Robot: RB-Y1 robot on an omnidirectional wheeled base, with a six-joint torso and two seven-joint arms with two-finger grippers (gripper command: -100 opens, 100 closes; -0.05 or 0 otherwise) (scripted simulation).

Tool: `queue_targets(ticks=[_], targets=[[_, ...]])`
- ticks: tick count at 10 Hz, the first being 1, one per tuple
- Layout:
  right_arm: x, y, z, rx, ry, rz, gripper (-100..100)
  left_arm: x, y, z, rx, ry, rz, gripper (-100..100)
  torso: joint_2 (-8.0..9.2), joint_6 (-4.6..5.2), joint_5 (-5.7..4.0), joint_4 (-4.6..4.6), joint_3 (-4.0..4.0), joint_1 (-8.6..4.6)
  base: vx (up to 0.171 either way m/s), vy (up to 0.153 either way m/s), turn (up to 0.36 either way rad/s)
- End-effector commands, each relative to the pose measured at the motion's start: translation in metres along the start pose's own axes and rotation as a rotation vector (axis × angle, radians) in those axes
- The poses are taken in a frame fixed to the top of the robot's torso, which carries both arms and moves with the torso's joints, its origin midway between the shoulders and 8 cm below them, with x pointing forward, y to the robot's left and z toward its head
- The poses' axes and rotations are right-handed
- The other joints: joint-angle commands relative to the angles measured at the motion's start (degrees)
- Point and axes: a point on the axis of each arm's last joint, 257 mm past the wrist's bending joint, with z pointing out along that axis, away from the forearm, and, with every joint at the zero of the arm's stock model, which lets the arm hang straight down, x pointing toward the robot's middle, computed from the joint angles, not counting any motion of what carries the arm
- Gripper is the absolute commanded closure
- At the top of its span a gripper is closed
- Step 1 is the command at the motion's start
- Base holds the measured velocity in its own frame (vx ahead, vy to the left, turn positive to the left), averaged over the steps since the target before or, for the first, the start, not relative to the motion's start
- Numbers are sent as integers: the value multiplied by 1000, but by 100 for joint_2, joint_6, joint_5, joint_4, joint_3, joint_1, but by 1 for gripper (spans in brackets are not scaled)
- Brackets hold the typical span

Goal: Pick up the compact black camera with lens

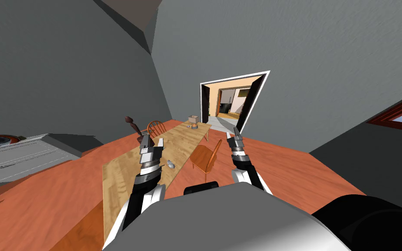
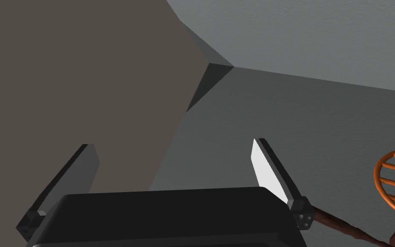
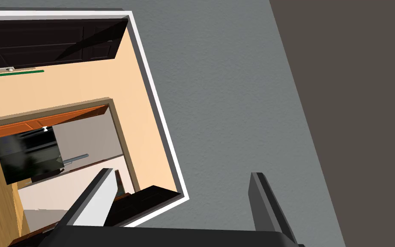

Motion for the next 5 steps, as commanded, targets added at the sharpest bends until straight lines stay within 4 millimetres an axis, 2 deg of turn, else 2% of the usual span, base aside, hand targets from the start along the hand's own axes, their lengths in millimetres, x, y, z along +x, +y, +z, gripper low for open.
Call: queue_targets(ticks=[1,5], targets=[[0,0,0,0,0,0,0,1,7,-1,-22,22,8,-100,0,0,0,0,0,0,-9,-7,-35],[0,0,0,0,0,0,0,-2,44,-4,-139,70,33,-100,13,1,-2,3,7,-9,-36,-26,-75]])
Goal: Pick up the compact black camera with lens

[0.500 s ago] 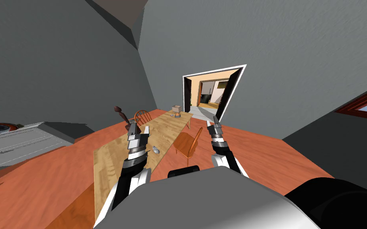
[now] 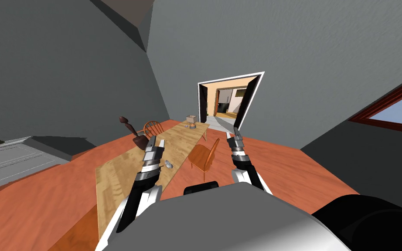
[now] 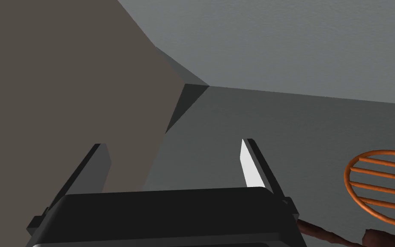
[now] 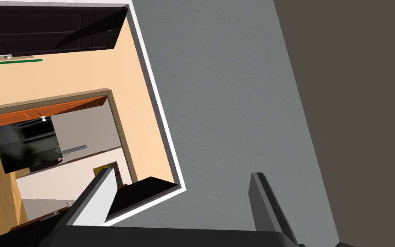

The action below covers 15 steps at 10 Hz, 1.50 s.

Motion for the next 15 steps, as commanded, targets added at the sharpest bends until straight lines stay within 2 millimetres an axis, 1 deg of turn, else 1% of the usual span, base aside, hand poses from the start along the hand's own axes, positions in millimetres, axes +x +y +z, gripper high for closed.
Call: queue_targets(ticks=[1,2,3,4,5,6,7,8,9,10,13,14,15], targets=[[0,0,0,0,0,0,0,-2,18,-1,-60,12,8,-100,0,0,0,0,0,0,-62,-33,-101],[0,0,0,0,0,0,0,-2,22,-2,-77,11,8,-100,4,-1,0,1,2,0,-39,-22,-59],[0,0,0,0,0,0,0,-5,34,-2,-113,16,13,-100,-2,-1,0,0,0,2,-36,-27,-94],[0,0,0,0,0,0,0,-6,38,-3,-126,16,13,-100,-4,0,0,-1,-2,1,-25,-24,-36],[0,0,0,0,0,0,0,-10,50,-3,-164,19,18,-100,-7,-2,0,-1,-4,3,-37,-23,-98],[0,0,0,0,0,0,0,-10,54,-4,-180,18,18,-100,-5,0,1,-1,-3,4,-34,-23,-55],[0,0,0,0,0,0,0,-15,66,-5,-219,19,22,-100,-5,-2,1,-1,-3,4,-30,-32,-110],[0,0,0,0,0,0,0,-15,71,-6,-237,18,22,-100,-6,0,0,-1,-3,1,-34,-27,-40],[0,0,0,0,0,0,0,-20,82,-7,-269,19,26,-100,-6,-2,0,-1,-3,2,-50,-41,-80],[0,0,0,0,0,0,0,-21,88,-9,-296,18,26,-100,-1,-1,0,0,-1,-2,-40,-29,-62],[0,0,0,0,0,0,0,-33,119,-16,-397,16,32,-100,-2,-3,0,0,-1,1,-43,-36,-96],[0,0,0,0,0,0,0,-33,125,-19,-424,15,33,-100,-1,-1,-1,0,0,-2,-34,-31,-51],[0,0,0,0,0,0,0,-39,137,-21,-463,14,35,-100,-5,-3,0,0,-2,1,-41,-35,-112]])
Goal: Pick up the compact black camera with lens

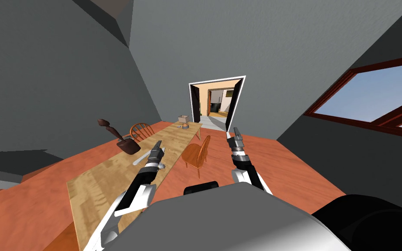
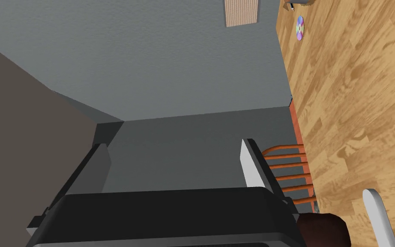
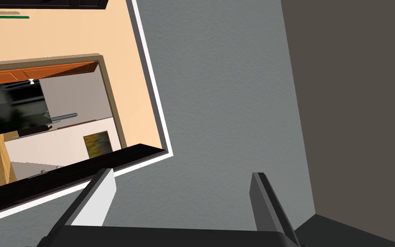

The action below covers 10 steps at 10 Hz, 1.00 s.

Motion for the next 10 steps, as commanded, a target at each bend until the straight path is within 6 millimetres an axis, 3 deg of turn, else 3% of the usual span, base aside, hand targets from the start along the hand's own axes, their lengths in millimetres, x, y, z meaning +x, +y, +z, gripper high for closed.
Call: queue_targets(ticks=[1,10], targets=[[0,0,0,0,0,0,0,-3,16,1,-54,-1,1,-100,0,0,0,0,0,0,-36,-30,-58],[0,0,0,0,0,0,0,-24,92,0,-320,2,5,-100,-4,0,1,-1,-2,3,-29,-26,-78]])
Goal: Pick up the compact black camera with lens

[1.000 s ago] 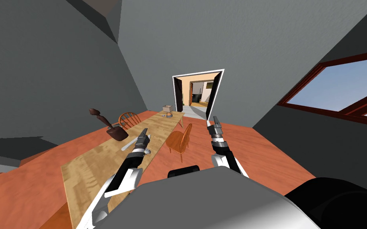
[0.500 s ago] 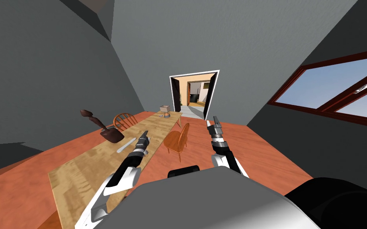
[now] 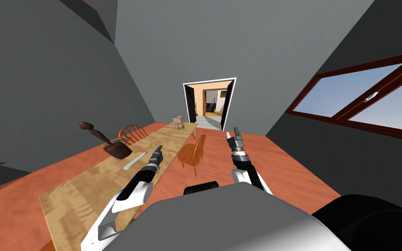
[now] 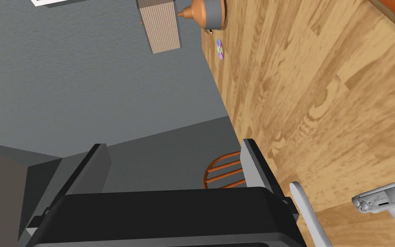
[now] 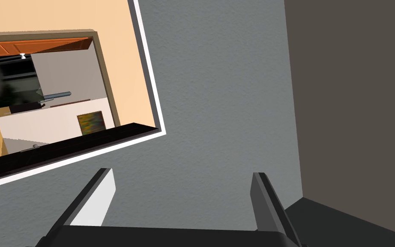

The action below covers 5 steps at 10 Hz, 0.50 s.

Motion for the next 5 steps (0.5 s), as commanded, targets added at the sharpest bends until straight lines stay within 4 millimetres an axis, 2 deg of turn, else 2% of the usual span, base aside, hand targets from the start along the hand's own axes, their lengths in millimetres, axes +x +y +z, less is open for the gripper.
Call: queue_targets(ticks=[1,5], targets=[[0,0,0,0,0,0,0,-2,10,2,-36,0,0,-100,0,0,0,0,0,0,-7,-7,17],[0,0,0,0,0,0,0,-10,47,6,-172,10,3,-100,-4,2,1,-1,-3,5,-14,-11,-80]])
